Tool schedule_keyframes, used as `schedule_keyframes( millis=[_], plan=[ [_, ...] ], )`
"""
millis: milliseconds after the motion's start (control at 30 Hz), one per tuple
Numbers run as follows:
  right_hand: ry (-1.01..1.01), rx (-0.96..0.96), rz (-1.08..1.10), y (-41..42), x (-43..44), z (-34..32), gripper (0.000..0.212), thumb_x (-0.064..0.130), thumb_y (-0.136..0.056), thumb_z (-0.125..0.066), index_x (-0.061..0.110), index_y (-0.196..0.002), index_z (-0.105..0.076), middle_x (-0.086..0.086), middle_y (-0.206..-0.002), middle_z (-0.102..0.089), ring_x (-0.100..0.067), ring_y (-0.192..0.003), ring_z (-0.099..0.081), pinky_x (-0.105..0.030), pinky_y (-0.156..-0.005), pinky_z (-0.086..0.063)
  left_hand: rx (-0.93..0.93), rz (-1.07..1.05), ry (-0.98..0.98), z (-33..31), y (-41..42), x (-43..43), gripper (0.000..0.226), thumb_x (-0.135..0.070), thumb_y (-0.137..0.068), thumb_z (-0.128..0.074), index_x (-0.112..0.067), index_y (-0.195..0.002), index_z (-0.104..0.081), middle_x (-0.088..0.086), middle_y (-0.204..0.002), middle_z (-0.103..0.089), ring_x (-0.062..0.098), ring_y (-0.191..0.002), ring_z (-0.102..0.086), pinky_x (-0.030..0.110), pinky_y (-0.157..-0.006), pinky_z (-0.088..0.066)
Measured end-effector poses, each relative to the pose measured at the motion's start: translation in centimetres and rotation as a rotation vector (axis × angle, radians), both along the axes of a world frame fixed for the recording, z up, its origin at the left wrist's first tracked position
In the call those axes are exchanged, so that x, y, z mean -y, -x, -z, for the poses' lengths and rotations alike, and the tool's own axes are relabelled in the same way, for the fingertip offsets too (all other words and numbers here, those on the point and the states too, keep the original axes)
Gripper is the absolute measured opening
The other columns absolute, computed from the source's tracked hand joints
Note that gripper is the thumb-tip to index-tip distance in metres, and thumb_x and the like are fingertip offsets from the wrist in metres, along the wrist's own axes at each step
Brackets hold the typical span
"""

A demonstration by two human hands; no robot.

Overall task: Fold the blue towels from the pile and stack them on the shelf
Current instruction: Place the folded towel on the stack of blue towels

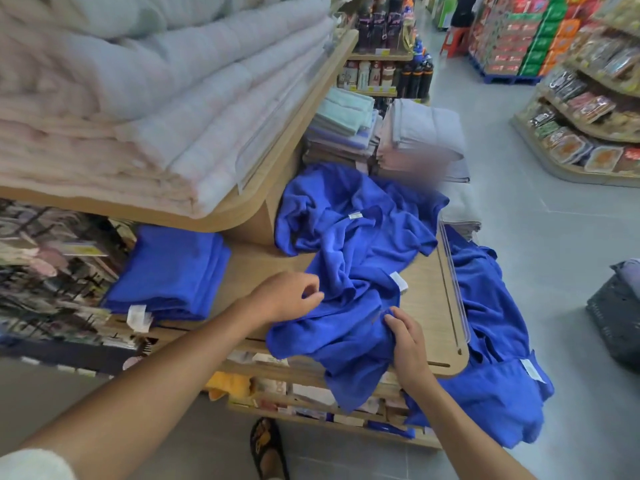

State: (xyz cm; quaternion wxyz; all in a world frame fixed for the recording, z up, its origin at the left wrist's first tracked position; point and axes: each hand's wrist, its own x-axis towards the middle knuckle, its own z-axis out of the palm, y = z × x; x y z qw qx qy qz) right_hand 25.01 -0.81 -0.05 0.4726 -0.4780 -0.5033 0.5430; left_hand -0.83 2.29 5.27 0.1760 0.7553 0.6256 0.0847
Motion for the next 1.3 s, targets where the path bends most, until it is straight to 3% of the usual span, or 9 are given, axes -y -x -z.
schedule_keyframes(
  millis=[100, 300, 400, 500, 733, 833, 967, 1067, 1300],
  plan=[
    [0.000, -0.019, -0.003, 0.1, 0.1, -0.3, 0.026, 0.017, -0.094, -0.052, 0.004, -0.071, -0.050, -0.001, -0.068, -0.056, -0.012, -0.066, -0.051, -0.021, -0.060, -0.044, 0.155, -0.252, -0.101, 0.7, -1.5, -1.6, 0.033, -0.061, -0.085, -0.059, -0.028, -0.086, -0.055, -0.012, -0.084, -0.067, 0.011, -0.076, -0.063, 0.039, -0.073, -0.054],
    [-0.001, -0.023, -0.002, 0.2, 0.2, -0.7, 0.033, 0.019, -0.094, -0.053, -0.011, -0.080, -0.049, -0.009, -0.073, -0.056, -0.018, -0.069, -0.051, -0.024, -0.061, -0.043, 0.091, -0.384, 0.274, 1.3, -3.7, -4.9, 0.052, -0.075, -0.077, -0.057, -0.025, -0.087, -0.062, -0.002, -0.081, -0.067, 0.020, -0.078, -0.064, 0.034, -0.069, -0.052],
    [0.032, 0.002, 0.010, 0.2, 0.2, -0.6, 0.028, 0.005, -0.102, -0.050, -0.009, -0.078, -0.047, -0.010, -0.072, -0.053, -0.022, -0.069, -0.047, -0.030, -0.063, -0.041, 0.323, -0.402, 0.298, 1.4, -4.2, -5.4, 0.035, -0.045, -0.084, -0.074, -0.021, -0.065, -0.056, -0.008, -0.056, -0.055, 0.013, -0.062, -0.054, 0.019, -0.050, -0.037],
    [0.046, 0.010, 0.008, 0.1, 0.2, -0.6, 0.027, 0.003, -0.102, -0.049, -0.007, -0.078, -0.049, -0.010, -0.072, -0.054, -0.023, -0.070, -0.048, -0.034, -0.066, -0.040, 0.511, -0.427, 0.331, 1.1, -4.9, -5.3, 0.018, -0.030, -0.087, -0.073, -0.017, -0.079, -0.064, -0.002, -0.072, -0.064, 0.014, -0.071, -0.059, 0.018, -0.055, -0.042],
    [0.041, -0.004, -0.019, -0.1, 0.2, -0.4, 0.029, 0.005, -0.103, -0.051, -0.008, -0.078, -0.046, -0.013, -0.073, -0.051, -0.025, -0.071, -0.045, -0.039, -0.069, -0.036, 1.521, -0.797, 0.507, -0.6, -4.2, -4.5, 0.008, -0.025, -0.089, -0.072, -0.020, -0.091, -0.066, 0.004, -0.071, -0.067, 0.019, -0.065, -0.071, 0.031, -0.058, -0.058],
    [0.054, -0.030, -0.035, -0.1, 0.2, -0.4, 0.029, 0.009, -0.104, -0.051, -0.011, -0.082, -0.048, -0.016, -0.078, -0.054, -0.027, -0.075, -0.048, -0.042, -0.072, -0.039, 1.533, -0.991, 0.353, -0.4, -3.6, -4.4, 0.012, -0.014, -0.089, -0.073, -0.019, -0.094, -0.062, 0.003, -0.078, -0.066, 0.017, -0.067, -0.065, 0.024, -0.052, -0.051],
    [0.021, -0.045, -0.094, -0.2, 0.1, -1.5, 0.033, 0.019, -0.105, -0.054, -0.007, -0.085, -0.052, -0.017, -0.080, -0.055, -0.026, -0.076, -0.050, -0.044, -0.073, -0.040, 1.658, -1.158, -0.127, -0.4, -2.6, -4.1, 0.048, 0.000, -0.087, -0.073, -0.012, -0.128, -0.052, 0.021, -0.124, -0.060, 0.034, -0.108, -0.063, 0.049, -0.097, -0.054],
    [-0.052, 0.029, -0.254, -0.2, 0.0, -3.8, 0.025, 0.018, -0.106, -0.053, 0.004, -0.090, -0.065, -0.015, -0.084, -0.060, -0.024, -0.079, -0.055, -0.039, -0.075, -0.043, 1.756, -1.000, -0.242, -1.9, -2.6, -3.1, 0.034, -0.002, -0.090, -0.071, -0.017, -0.116, -0.054, 0.016, -0.120, -0.063, 0.028, -0.103, -0.064, 0.043, -0.096, -0.054],
    [-0.385, 0.148, -0.290, 1.2, -1.7, -13.5, 0.018, 0.023, -0.091, -0.070, 0.037, -0.095, -0.079, 0.013, -0.079, -0.068, -0.004, -0.066, -0.053, -0.014, -0.063, -0.042, 1.396, -0.571, -0.116, -6.4, -4.1, -0.4, 0.016, -0.025, -0.098, -0.066, -0.014, -0.088, -0.072, 0.015, -0.092, -0.065, 0.026, -0.093, -0.056, 0.043, -0.087, -0.041]
  ],
)
